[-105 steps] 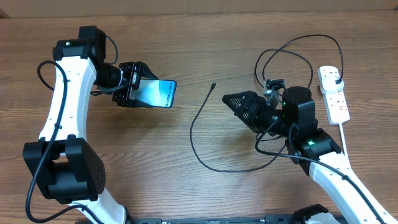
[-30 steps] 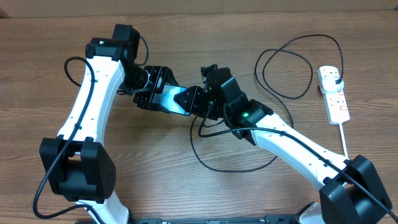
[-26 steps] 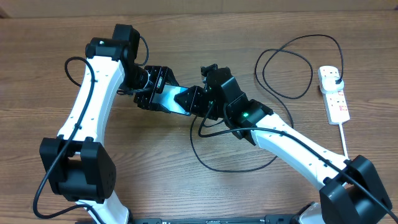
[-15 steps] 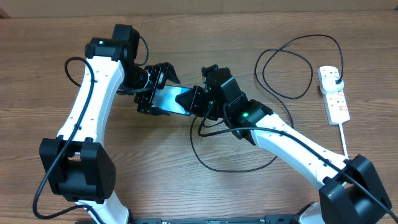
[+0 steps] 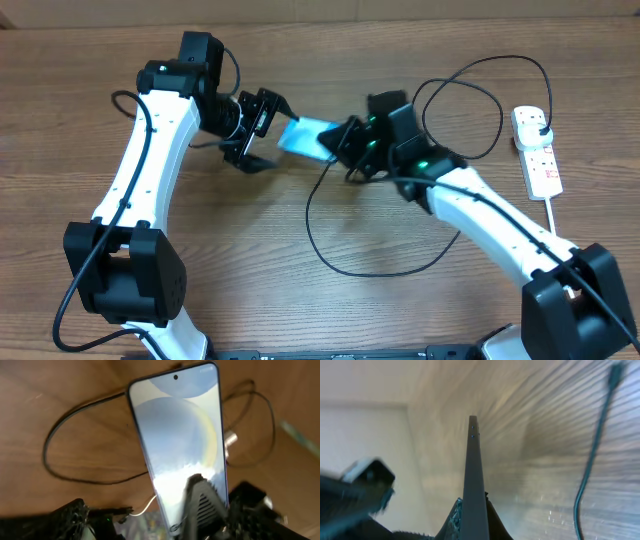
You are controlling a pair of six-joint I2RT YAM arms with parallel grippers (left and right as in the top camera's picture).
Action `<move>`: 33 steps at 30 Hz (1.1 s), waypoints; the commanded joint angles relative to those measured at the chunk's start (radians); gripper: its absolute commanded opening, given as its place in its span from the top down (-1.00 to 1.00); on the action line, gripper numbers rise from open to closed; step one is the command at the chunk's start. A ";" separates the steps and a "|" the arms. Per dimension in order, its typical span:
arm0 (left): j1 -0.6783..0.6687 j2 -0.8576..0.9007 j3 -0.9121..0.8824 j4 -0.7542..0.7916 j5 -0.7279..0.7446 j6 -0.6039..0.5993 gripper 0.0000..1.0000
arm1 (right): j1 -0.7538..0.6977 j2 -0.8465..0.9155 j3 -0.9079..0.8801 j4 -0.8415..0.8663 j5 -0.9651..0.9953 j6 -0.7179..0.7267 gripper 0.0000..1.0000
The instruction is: Plug charger to phone and switch on socket
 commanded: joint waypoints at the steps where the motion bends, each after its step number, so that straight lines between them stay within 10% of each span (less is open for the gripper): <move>1: 0.001 -0.021 0.017 0.079 0.130 0.189 -0.80 | -0.060 -0.076 0.037 0.017 -0.005 0.182 0.93; 13: 0.001 -0.020 0.017 0.449 0.312 -0.082 -0.64 | -0.052 -0.085 0.048 0.300 0.063 0.602 0.92; 33: 0.001 -0.021 0.017 0.482 0.206 -0.397 0.03 | 0.063 -0.085 0.048 0.394 0.203 0.683 0.92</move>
